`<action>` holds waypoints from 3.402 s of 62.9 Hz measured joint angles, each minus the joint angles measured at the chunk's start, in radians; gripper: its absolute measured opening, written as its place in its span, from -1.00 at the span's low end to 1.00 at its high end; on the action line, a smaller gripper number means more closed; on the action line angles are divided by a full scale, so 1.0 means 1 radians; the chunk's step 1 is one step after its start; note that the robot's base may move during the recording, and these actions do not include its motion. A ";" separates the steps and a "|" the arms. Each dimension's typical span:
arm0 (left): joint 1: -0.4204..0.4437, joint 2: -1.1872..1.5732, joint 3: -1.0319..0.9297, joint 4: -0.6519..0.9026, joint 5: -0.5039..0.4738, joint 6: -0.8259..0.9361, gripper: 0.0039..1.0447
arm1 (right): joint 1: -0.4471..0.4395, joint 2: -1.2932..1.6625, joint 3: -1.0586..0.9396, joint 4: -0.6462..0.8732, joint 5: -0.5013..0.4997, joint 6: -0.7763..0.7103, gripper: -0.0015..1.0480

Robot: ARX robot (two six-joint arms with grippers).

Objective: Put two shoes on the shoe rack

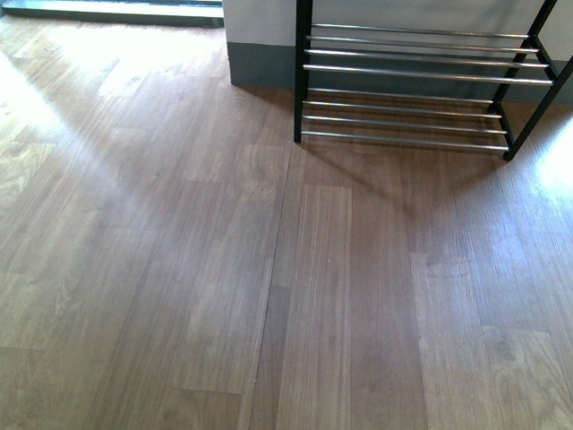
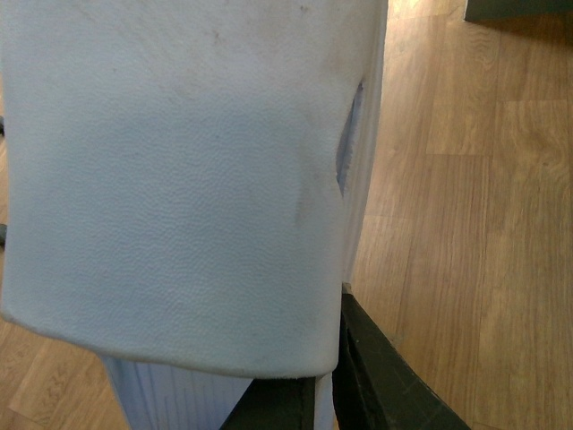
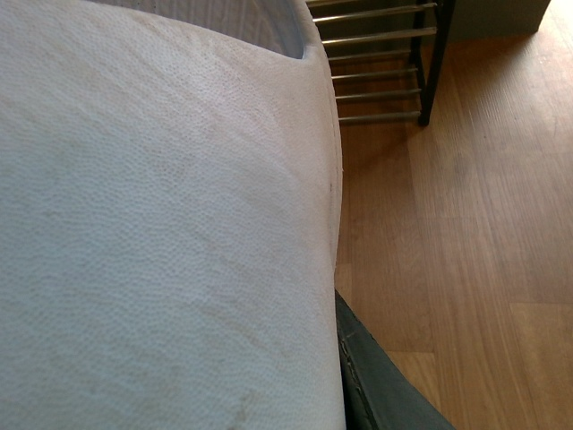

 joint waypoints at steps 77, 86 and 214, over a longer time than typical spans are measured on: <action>-0.003 -0.002 0.000 -0.001 0.000 -0.002 -0.97 | 0.000 0.000 0.000 0.000 -0.001 0.000 -0.97; -0.003 -0.002 0.000 -0.001 0.000 -0.002 -0.97 | 0.000 0.000 0.000 0.000 0.000 0.000 -0.97; -0.003 -0.002 -0.002 -0.001 0.000 -0.002 -0.97 | 0.091 0.140 0.077 0.182 -0.132 -0.040 -0.97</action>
